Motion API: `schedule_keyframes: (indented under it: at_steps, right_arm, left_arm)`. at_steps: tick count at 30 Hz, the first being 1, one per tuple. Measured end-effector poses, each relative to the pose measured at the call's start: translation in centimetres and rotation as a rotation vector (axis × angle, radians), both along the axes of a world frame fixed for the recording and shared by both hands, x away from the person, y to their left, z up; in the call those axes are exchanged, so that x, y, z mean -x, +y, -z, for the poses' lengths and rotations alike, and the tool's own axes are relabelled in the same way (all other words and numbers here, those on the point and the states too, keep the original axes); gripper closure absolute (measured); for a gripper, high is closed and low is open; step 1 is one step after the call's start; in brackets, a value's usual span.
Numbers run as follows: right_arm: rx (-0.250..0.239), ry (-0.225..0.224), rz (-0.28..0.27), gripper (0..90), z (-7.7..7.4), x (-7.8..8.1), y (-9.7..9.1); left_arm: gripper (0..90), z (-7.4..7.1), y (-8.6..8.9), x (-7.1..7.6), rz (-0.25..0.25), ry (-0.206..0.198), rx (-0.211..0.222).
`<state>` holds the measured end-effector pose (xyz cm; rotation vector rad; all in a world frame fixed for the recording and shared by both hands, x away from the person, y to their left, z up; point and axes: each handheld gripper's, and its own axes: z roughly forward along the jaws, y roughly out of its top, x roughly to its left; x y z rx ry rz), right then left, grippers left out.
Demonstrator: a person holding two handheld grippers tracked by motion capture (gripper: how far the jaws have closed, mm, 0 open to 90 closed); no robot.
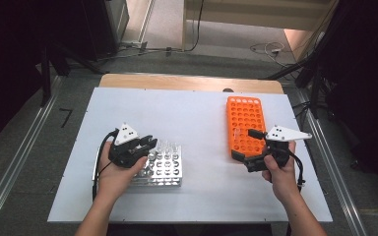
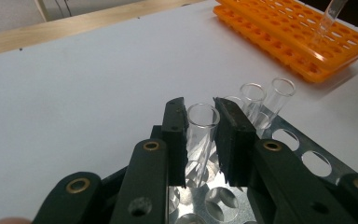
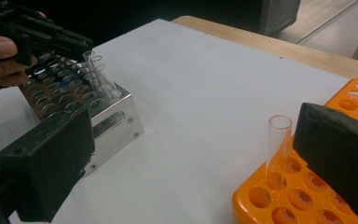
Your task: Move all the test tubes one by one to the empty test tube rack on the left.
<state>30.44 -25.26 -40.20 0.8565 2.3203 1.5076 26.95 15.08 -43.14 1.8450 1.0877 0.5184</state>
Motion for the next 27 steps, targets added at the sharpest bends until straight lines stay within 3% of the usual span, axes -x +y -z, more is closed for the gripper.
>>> schedule_keyframes:
  at_steps: [5, 9, 13, 20, 27]
  right_arm:
    - [-0.003, 0.001, 0.002, 0.0, 0.0, -0.1, -0.2]
    - [-0.012, -0.002, 0.013, 0.0, -0.2, -0.2, -0.6]
    - [-0.018, -0.008, 0.023, 0.0, -0.4, -0.4, -1.1]
    - [-0.027, -0.006, 0.055, 0.0, -0.4, -1.2, -1.9]
    - [-0.027, 0.017, 0.086, 1.9, 0.6, -2.4, -2.2]
  left_arm:
    - [70.8, 0.1, 0.0, -0.1, -0.016, 0.025, -0.021]
    - [61.7, -0.1, 0.1, 0.0, -0.024, 0.02, -0.011]
    - [48.5, -0.5, 0.6, 0.0, -0.021, 0.006, 0.031]
    - [33.4, -1.8, 1.4, 0.5, 0.006, -0.034, 0.114]
    - [17.1, -2.9, 1.0, 1.0, 0.05, -0.072, 0.167]
